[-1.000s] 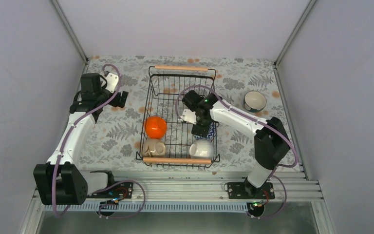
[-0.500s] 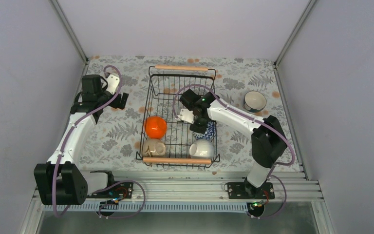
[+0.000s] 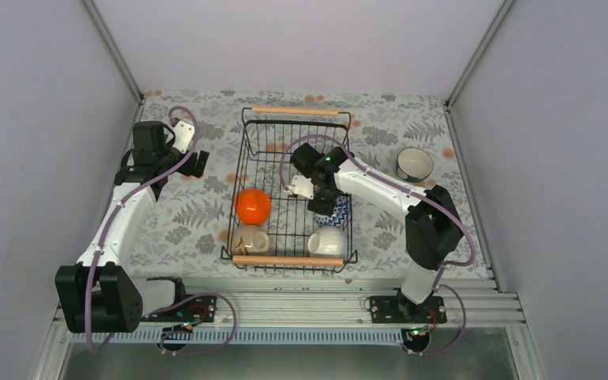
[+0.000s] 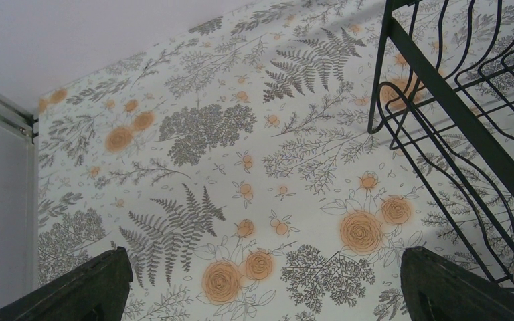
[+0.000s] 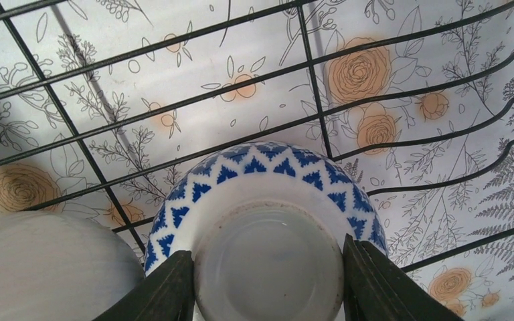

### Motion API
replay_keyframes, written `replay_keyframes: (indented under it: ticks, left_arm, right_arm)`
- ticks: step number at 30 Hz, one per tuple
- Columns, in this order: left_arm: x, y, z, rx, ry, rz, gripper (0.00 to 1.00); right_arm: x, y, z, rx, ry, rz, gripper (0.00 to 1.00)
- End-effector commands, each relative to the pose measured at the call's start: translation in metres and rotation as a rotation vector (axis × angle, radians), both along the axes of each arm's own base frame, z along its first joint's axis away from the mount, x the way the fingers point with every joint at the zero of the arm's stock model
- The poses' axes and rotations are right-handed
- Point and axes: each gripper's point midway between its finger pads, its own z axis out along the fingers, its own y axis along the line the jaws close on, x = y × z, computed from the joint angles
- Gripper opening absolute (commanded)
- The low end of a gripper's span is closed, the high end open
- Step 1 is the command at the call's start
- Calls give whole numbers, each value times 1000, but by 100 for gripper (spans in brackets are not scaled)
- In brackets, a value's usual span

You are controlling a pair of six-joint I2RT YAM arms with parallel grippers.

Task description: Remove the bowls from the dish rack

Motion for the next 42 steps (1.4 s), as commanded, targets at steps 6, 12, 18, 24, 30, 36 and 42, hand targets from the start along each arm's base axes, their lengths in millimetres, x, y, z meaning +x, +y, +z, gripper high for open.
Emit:
replay_keyframes:
  ticks: [6, 12, 18, 24, 30, 36, 42]
  left_arm:
    - [4, -2, 29, 5, -48, -26, 100]
    - [2, -16, 65, -27, -86, -93, 100]
    - [0, -35, 82, -91, -65, -174, 100]
    - [0, -59, 97, -214, -46, -277, 100]
    - [2, -94, 111, -402, 25, -453, 100]
    - [12, -120, 114, -553, 98, -616, 100]
    - [19, -142, 109, -692, 184, -736, 100]
  right_arm:
    - [44, 25, 46, 92, -183, -38, 6]
    - [64, 41, 66, 159, -244, -51, 6]
    - [81, 55, 81, 226, -291, -63, 5]
    - [89, 65, 120, 336, -365, -84, 5]
    - [90, 64, 172, 435, -464, -91, 5]
    - [91, 62, 205, 491, -530, -106, 5]
    - [85, 59, 250, 612, -624, -112, 5]
